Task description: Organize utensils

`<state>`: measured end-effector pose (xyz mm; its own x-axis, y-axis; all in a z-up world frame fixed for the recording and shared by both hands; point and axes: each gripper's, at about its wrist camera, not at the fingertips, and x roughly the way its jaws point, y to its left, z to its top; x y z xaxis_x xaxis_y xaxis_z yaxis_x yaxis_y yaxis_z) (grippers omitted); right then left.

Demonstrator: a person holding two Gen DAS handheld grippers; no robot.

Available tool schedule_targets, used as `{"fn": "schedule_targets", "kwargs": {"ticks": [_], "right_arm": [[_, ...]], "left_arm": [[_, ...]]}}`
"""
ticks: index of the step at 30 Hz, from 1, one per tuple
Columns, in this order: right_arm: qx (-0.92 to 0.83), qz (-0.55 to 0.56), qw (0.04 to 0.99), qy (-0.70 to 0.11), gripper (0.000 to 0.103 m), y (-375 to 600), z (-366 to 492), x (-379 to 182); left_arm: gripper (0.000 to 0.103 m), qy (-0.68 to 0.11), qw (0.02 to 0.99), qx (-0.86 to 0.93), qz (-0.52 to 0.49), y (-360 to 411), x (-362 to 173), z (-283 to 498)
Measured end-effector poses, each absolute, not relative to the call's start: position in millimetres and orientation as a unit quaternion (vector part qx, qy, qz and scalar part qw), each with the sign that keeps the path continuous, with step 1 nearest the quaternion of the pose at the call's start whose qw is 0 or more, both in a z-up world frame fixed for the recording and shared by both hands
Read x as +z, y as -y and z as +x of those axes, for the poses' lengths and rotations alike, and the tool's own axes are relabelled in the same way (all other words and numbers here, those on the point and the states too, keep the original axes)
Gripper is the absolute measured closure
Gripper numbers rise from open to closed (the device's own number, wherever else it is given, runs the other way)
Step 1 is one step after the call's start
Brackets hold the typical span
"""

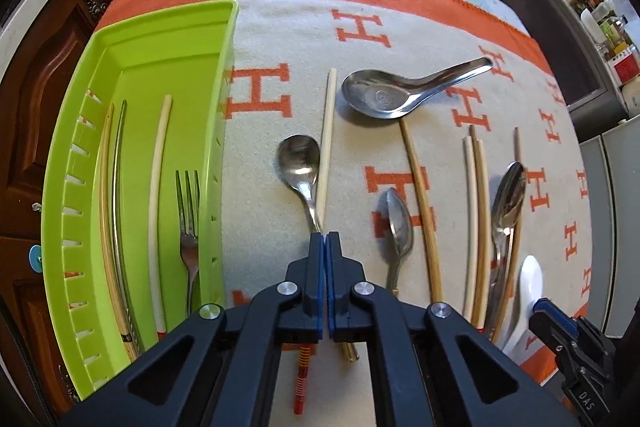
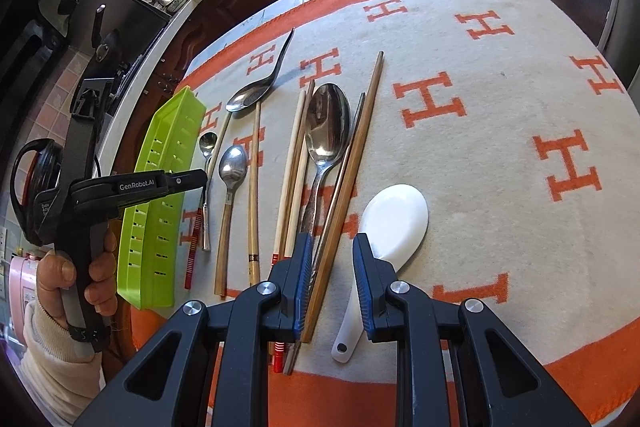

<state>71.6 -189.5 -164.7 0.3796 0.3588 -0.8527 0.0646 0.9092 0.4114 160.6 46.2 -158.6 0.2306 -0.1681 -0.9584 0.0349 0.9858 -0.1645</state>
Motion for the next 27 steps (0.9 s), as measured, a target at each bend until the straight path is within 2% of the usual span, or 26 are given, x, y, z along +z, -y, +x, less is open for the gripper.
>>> {"fn": "schedule_targets", "kwargs": {"ticks": [9, 15, 23, 27], "right_arm": [[0.103, 0.177, 0.813, -0.545, 0.082, 176, 67, -154], [0.105, 0.173, 0.817, -0.540, 0.082, 172, 58, -147], [0.103, 0.177, 0.817, -0.540, 0.082, 176, 57, -146], [0.107, 0.177, 0.815, -0.541, 0.082, 173, 57, -148]], "left_arm": [[0.103, -0.598, 0.795, -0.081, -0.060, -48, -133, 145], [0.096, -0.649, 0.748, -0.083, -0.107, -55, -165, 147], [0.090, -0.657, 0.743, -0.077, -0.101, -54, -173, 141], [0.082, -0.656, 0.745, -0.076, -0.096, -45, -174, 142]]}}
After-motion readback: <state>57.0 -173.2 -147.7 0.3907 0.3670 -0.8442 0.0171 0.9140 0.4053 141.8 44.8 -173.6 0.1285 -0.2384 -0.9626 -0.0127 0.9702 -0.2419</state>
